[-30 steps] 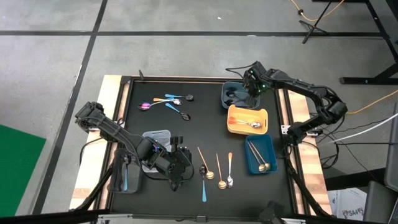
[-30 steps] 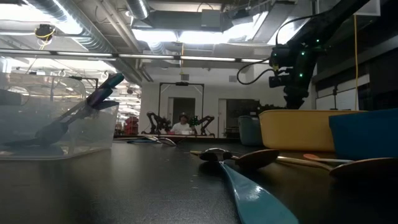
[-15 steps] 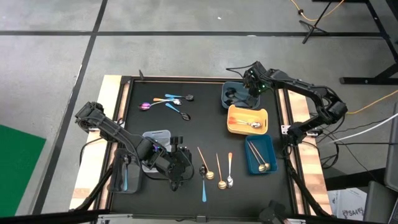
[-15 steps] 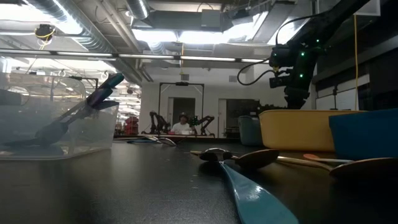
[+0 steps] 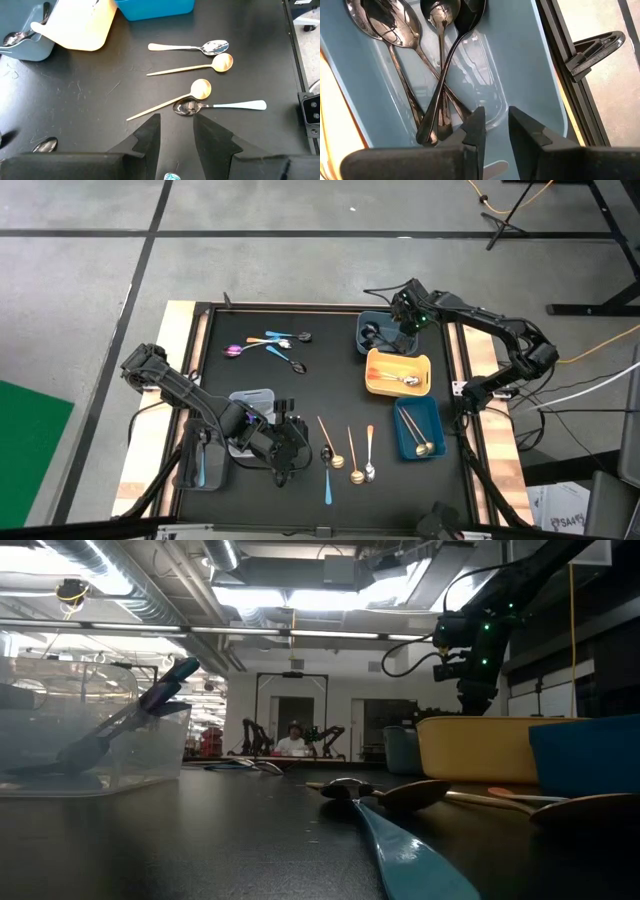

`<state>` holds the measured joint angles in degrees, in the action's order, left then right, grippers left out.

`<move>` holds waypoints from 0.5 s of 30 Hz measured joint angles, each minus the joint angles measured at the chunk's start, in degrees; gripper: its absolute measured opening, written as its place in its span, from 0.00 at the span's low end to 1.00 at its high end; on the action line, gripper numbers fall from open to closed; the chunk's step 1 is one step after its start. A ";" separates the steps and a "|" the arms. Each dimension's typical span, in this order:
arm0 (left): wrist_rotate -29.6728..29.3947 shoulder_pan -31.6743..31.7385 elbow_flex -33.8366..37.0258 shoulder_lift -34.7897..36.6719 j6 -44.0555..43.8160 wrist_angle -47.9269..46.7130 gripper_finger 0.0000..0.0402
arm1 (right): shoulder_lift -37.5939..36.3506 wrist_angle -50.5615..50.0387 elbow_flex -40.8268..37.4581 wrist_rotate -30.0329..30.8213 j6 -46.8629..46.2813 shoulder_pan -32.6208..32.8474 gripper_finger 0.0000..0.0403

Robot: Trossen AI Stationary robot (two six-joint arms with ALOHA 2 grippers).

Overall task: Sort silverware by color (type)
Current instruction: Put the orange spoon into the yellow bin

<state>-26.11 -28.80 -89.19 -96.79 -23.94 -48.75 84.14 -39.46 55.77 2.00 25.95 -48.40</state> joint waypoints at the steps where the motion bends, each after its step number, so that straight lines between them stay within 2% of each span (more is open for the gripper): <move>1: 0.00 0.00 0.00 0.00 0.00 0.00 0.27 | 0.00 0.00 0.00 0.00 0.01 0.00 0.18; 15: 0.00 0.02 0.00 0.00 0.00 0.00 0.27 | -1.05 -1.95 0.04 0.14 -0.01 0.07 0.18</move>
<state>-26.11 -28.78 -89.19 -96.79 -23.94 -48.75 83.09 -41.41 55.81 2.14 25.93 -48.34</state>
